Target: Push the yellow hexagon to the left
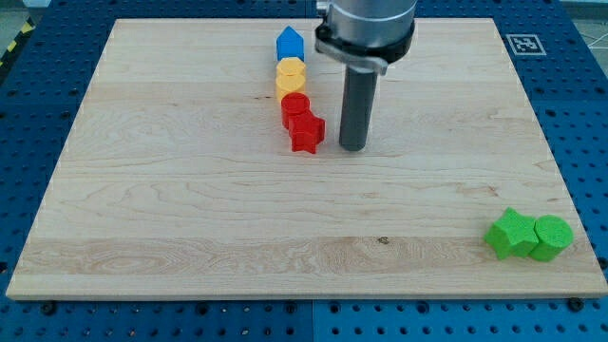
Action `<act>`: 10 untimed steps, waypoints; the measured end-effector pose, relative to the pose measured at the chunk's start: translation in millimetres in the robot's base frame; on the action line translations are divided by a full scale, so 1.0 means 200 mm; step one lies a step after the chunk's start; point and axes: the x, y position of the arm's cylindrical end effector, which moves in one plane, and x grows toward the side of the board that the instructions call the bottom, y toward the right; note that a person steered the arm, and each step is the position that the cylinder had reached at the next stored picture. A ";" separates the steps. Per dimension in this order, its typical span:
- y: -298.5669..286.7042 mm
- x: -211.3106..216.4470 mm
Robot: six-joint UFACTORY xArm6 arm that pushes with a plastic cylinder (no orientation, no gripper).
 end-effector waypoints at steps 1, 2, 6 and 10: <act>0.01 -0.19; 0.01 -0.37; -0.36 -0.48; -0.60 -0.49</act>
